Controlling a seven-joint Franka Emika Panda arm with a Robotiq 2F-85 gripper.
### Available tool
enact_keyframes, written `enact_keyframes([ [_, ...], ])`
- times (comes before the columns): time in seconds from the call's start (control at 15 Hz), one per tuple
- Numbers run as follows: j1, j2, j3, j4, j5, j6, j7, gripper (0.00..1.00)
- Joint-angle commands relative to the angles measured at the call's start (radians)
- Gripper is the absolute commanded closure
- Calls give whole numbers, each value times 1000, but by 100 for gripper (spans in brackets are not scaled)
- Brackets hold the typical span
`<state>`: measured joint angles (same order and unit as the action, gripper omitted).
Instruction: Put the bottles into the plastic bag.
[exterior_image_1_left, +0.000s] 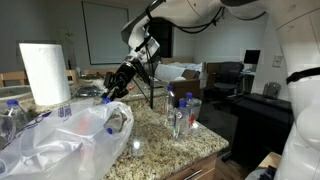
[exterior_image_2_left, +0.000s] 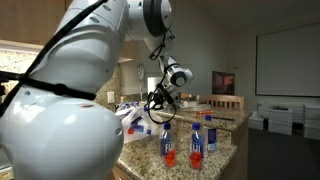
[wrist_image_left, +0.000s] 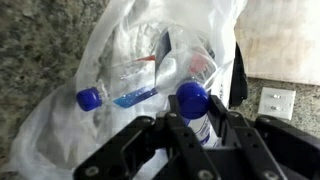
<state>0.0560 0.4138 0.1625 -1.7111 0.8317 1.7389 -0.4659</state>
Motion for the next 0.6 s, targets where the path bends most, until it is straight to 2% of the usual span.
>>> enact_keyframes([
  [0.0,29,89,34,117,8,-96,39,88],
  [0.13,58,132,48,158,-10,-133,56,88],
  [0.2,70,150,52,175,-16,-152,65,82],
  [0.27,82,163,53,189,-22,-168,75,42],
  [0.4,93,169,49,208,-35,-182,85,37],
  [0.53,85,145,39,210,-37,-176,78,24],
])
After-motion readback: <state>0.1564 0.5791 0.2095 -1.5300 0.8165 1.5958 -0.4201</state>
